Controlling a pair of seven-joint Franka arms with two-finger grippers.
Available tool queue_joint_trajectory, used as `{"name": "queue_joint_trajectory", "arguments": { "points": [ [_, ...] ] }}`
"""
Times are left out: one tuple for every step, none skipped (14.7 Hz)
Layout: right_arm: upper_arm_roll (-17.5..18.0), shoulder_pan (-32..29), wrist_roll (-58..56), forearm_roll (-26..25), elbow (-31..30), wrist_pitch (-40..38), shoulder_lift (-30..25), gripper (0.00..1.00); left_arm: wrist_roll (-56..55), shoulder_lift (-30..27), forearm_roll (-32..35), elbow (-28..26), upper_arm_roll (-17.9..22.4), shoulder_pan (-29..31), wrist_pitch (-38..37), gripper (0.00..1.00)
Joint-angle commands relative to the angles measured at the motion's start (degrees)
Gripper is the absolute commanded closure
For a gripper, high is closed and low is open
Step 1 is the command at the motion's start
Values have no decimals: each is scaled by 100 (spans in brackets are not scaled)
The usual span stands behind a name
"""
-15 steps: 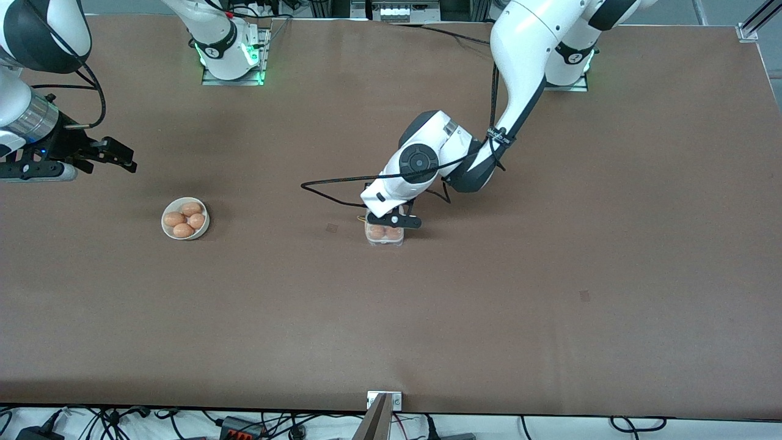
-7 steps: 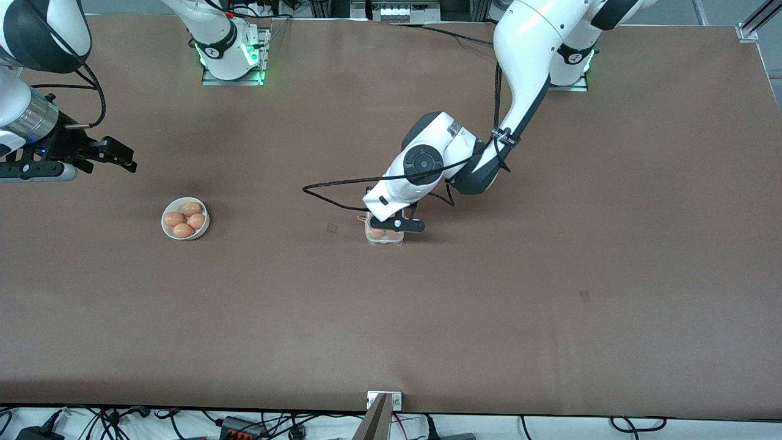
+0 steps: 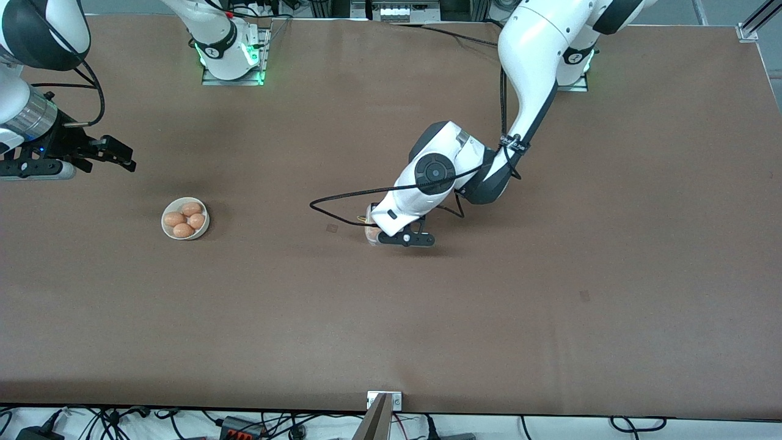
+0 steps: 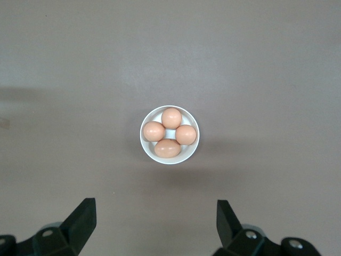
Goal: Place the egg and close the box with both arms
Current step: 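Swing the carton lid over the eggs with the left gripper, then press the lid shut on the carton with the left gripper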
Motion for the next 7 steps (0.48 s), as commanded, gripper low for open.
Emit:
{"name": "queue_joint_trajectory", "arguments": {
  "points": [
    [-20,57,-5,80,-100,-25,-185,0,-39,192,263,248,41,-64,69,100],
    [-20,48,-5,80,-56,-25,-185,0,-47,192,308,248,41,-64,69,100],
    [-20,57,-5,80,-56,-25,-185,0,-39,183,317,248,41,-64,69,100],
    [-20,48,-14,80,-56,-25,-185,0,-39,174,326,248,41,-47,61,100],
    [-11,48,-14,80,-56,-25,-185,0,-39,131,334,248,50,-29,43,100],
    [-11,57,-14,80,-56,-25,-185,0,-39,87,421,248,59,-12,25,98],
    [-11,57,-14,80,-56,-25,-194,0,-47,-1,527,248,68,15,25,87]
  ]
}}
